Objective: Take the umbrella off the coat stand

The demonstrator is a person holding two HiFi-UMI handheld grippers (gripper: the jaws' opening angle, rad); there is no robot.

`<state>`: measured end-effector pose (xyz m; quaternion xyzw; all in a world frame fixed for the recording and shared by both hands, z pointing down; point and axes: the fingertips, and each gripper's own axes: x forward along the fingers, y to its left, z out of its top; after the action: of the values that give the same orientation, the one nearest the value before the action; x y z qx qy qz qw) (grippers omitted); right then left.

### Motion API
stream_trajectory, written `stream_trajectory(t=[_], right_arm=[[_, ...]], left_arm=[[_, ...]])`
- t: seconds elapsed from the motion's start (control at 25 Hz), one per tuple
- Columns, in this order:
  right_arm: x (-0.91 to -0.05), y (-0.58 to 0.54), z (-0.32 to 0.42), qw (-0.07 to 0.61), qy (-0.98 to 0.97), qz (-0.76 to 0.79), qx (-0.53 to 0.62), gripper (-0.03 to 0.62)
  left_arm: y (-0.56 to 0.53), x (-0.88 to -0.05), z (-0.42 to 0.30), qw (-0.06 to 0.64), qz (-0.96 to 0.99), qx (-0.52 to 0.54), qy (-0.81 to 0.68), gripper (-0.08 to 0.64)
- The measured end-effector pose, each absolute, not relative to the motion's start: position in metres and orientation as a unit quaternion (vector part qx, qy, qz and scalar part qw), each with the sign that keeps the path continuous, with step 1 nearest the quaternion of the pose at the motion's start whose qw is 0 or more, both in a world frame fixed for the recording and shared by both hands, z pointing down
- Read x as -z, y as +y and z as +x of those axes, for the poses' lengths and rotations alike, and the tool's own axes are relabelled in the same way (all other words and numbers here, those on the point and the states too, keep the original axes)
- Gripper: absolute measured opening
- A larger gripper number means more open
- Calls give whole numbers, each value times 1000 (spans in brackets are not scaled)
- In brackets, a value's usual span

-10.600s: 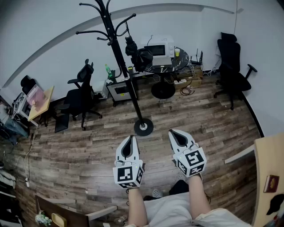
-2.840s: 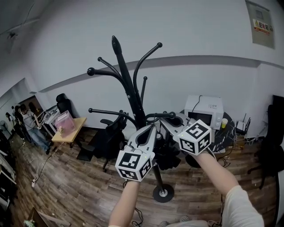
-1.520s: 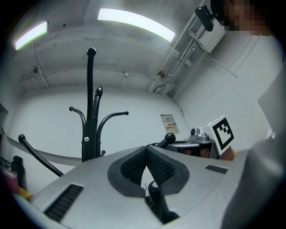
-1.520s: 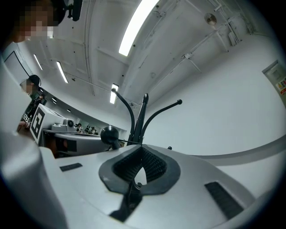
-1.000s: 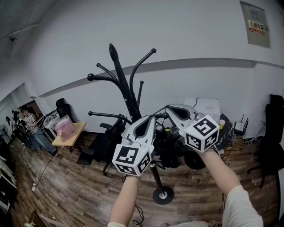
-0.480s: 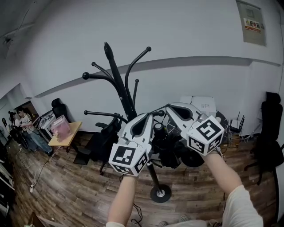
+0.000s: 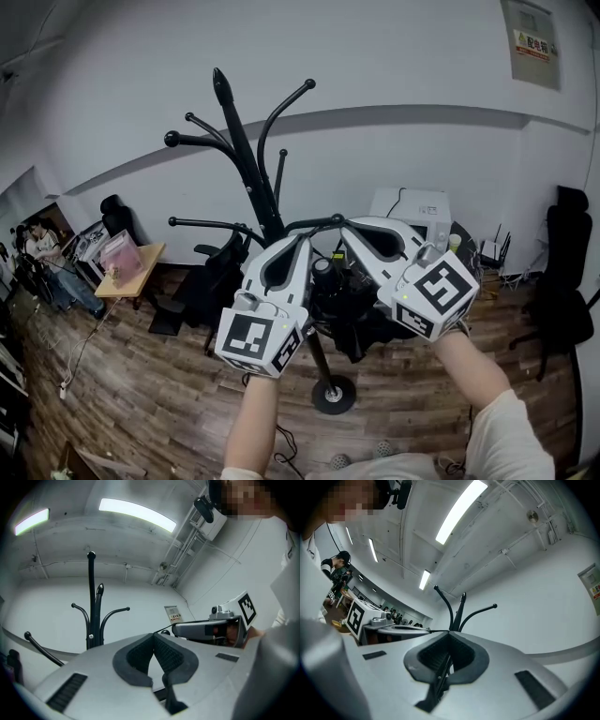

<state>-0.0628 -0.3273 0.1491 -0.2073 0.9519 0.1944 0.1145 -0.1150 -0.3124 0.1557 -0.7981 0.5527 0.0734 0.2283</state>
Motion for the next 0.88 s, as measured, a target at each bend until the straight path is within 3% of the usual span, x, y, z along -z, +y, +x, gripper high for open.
stream_trajectory(t=[0.32,0.88], right_arm=[[-187,-306,-90,110,964,-171,-170,9],[-263,-278,-164,74,984,-98,-126,9]], left_arm=[[-283,-187,-141,233,-769,-64,592,23],[-263,-262,-213,157,-730,-71,661,23]])
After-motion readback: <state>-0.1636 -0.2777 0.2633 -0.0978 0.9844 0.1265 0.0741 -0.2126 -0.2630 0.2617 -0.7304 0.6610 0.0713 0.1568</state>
